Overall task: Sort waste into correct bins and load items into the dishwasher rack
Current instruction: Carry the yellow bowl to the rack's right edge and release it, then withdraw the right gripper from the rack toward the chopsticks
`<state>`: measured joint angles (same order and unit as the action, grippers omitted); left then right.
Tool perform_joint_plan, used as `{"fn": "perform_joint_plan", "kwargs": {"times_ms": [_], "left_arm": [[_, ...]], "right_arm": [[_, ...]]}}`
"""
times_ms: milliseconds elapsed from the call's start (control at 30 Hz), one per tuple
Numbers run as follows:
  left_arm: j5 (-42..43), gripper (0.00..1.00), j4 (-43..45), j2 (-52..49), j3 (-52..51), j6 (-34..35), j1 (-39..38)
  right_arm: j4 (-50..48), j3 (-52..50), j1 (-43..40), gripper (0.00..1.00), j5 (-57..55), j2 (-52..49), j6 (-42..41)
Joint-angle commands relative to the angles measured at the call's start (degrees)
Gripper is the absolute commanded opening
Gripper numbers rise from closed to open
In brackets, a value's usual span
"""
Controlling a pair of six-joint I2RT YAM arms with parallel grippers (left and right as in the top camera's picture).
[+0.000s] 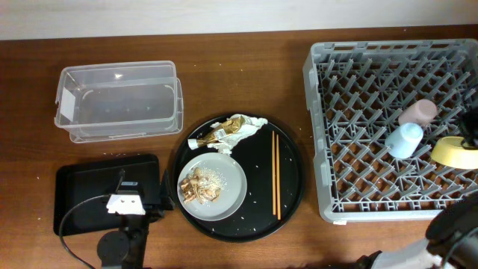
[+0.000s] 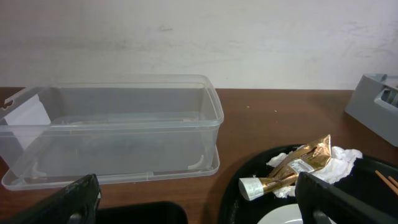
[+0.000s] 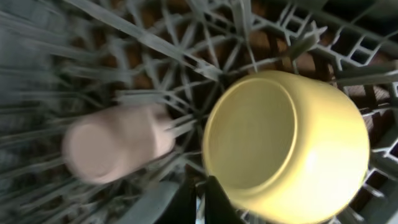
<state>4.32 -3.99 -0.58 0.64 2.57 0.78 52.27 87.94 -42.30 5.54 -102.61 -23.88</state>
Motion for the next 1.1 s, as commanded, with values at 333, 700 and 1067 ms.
{"fn": "perform_joint_plan", "kwargs": {"times_ms": [333,700,1067], "left_arm": [[0.2,1.0,-0.3,0.2,-0.2,-0.9,0.3],[0.2,1.0,-0.3,0.2,-0.2,-0.9,0.3],[0.2,1.0,-0.3,0.2,-0.2,-0.9,0.3]], "right_arm": [[9.0,0.3,-1.4,0.04,-16.3,-2.0,-7.8],[11.0,2.1,-3.4,0.04,2.7,13.6,-9.0],[9.4,2.1,19.6,0.74,32.0,24.4,13.8]]}}
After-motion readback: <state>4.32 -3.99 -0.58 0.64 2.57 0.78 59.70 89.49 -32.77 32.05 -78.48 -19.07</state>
